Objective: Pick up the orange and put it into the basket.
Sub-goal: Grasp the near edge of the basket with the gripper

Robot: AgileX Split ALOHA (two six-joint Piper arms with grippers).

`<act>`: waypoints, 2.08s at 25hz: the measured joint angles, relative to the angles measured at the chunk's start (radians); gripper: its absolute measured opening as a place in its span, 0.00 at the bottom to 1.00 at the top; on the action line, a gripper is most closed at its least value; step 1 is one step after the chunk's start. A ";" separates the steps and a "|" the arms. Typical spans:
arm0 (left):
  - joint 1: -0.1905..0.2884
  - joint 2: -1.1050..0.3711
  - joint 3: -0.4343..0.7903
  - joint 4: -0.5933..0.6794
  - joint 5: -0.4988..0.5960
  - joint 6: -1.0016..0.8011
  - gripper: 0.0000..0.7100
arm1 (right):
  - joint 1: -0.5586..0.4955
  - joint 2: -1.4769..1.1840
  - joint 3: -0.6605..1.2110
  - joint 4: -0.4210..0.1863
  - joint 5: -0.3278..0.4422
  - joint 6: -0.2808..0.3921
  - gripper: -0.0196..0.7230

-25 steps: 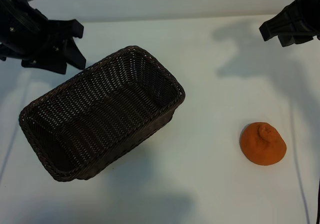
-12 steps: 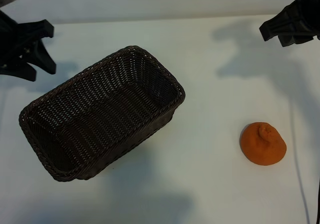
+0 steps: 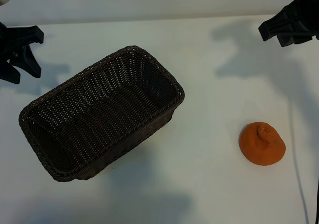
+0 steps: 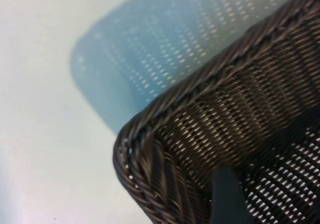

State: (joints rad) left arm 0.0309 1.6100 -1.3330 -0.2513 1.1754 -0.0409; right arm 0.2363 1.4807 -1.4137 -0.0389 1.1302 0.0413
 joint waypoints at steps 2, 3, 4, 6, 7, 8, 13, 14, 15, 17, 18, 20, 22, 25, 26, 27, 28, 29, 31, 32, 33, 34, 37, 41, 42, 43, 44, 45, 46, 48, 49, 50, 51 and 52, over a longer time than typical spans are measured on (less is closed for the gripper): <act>0.000 0.000 0.000 0.001 0.000 -0.005 0.64 | 0.000 0.000 0.000 0.000 0.000 0.000 0.47; 0.000 0.000 0.000 0.001 -0.001 -0.009 0.64 | 0.000 0.000 0.000 0.000 0.000 0.000 0.47; 0.000 0.000 0.000 0.001 -0.003 -0.014 0.64 | 0.000 0.000 0.000 0.000 0.000 0.000 0.47; 0.000 0.000 0.000 0.001 -0.004 -0.023 0.64 | 0.000 0.000 0.000 0.000 0.000 0.000 0.47; 0.000 0.000 0.000 0.001 -0.004 -0.027 0.64 | 0.000 0.000 0.000 0.000 0.000 -0.001 0.47; 0.000 0.000 0.000 0.001 -0.004 -0.030 0.64 | 0.000 0.000 0.000 0.000 0.000 -0.001 0.47; 0.000 0.000 0.000 0.001 -0.006 -0.046 0.64 | 0.000 0.000 0.000 0.000 0.000 -0.001 0.47; 0.000 0.000 0.003 0.001 -0.010 -0.051 0.64 | 0.000 0.000 0.000 0.000 0.000 -0.001 0.47; 0.000 0.000 0.008 -0.006 -0.019 -0.055 0.64 | 0.000 0.000 0.000 0.000 0.000 -0.001 0.47; 0.000 0.000 0.042 -0.021 -0.034 -0.058 0.64 | 0.000 0.000 0.000 0.000 0.000 -0.001 0.47; 0.000 0.000 0.066 -0.031 -0.038 -0.059 0.64 | 0.000 0.000 0.000 0.000 0.000 -0.001 0.47; 0.000 0.000 0.115 -0.046 -0.052 -0.060 0.64 | 0.000 0.000 0.000 0.000 0.000 -0.001 0.47; 0.000 0.000 0.157 -0.057 -0.058 -0.060 0.64 | 0.000 0.000 0.000 0.000 0.000 -0.001 0.47; 0.000 -0.001 0.180 -0.060 -0.045 -0.060 0.64 | 0.000 0.000 0.000 0.000 0.000 -0.001 0.47; 0.000 -0.005 0.181 -0.060 -0.039 -0.060 0.64 | 0.000 0.000 0.000 0.001 0.000 -0.001 0.47; 0.000 -0.012 0.181 -0.059 -0.035 -0.061 0.64 | 0.000 0.000 0.000 0.004 0.000 -0.001 0.47; 0.000 -0.021 0.181 -0.056 -0.029 -0.062 0.64 | 0.000 0.000 0.000 0.008 0.000 -0.001 0.47; 0.000 -0.032 0.181 -0.043 -0.019 -0.068 0.64 | 0.000 0.000 0.000 0.014 0.000 -0.001 0.47; 0.000 -0.055 0.181 0.006 -0.001 -0.103 0.64 | 0.000 0.000 0.000 0.018 0.000 -0.001 0.47; 0.000 -0.065 0.181 0.043 -0.001 -0.126 0.64 | 0.000 0.000 0.000 0.023 0.000 -0.001 0.47; 0.000 -0.079 0.182 0.082 -0.001 -0.156 0.64 | 0.000 0.000 0.000 0.026 0.000 -0.001 0.47; 0.000 -0.094 0.183 0.112 -0.001 -0.183 0.64 | 0.000 0.000 0.000 0.028 0.000 -0.001 0.47; 0.002 -0.133 0.190 0.173 -0.001 -0.235 0.64 | 0.000 0.000 0.000 0.039 0.000 -0.001 0.47; 0.002 -0.162 0.200 0.180 -0.001 -0.261 0.64 | 0.000 0.000 0.000 0.039 0.000 -0.001 0.47; 0.002 -0.167 0.214 0.179 -0.001 -0.263 0.64 | 0.000 0.000 0.000 0.039 0.000 -0.001 0.47; 0.002 -0.168 0.233 0.175 -0.001 -0.264 0.64 | 0.000 0.000 0.000 0.039 0.000 -0.001 0.47; 0.002 -0.170 0.251 0.173 -0.001 -0.266 0.64 | 0.000 0.000 0.000 0.039 0.000 -0.001 0.47; 0.002 -0.170 0.276 0.171 -0.003 -0.267 0.64 | 0.000 0.000 0.000 0.039 0.000 -0.001 0.47; 0.002 -0.170 0.305 0.169 -0.012 -0.268 0.64 | 0.000 0.000 0.000 0.039 0.000 -0.001 0.47; 0.002 -0.170 0.357 0.153 -0.044 -0.268 0.64 | 0.000 0.000 0.000 0.039 0.000 -0.001 0.47; 0.002 -0.170 0.383 0.141 -0.071 -0.268 0.64 | 0.000 0.000 0.000 0.039 0.000 -0.001 0.47; 0.002 -0.170 0.407 0.126 -0.097 -0.268 0.64 | 0.000 0.000 0.000 0.039 0.000 -0.001 0.47; 0.002 -0.170 0.423 0.111 -0.119 -0.263 0.64 | 0.000 0.000 0.000 0.039 0.000 -0.001 0.47; 0.002 -0.170 0.438 0.102 -0.135 -0.257 0.64 | 0.000 0.000 0.000 0.039 0.000 -0.001 0.47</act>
State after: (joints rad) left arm 0.0328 1.4404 -0.8946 -0.1493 1.0401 -0.2984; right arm 0.2363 1.4807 -1.4137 0.0000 1.1302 0.0403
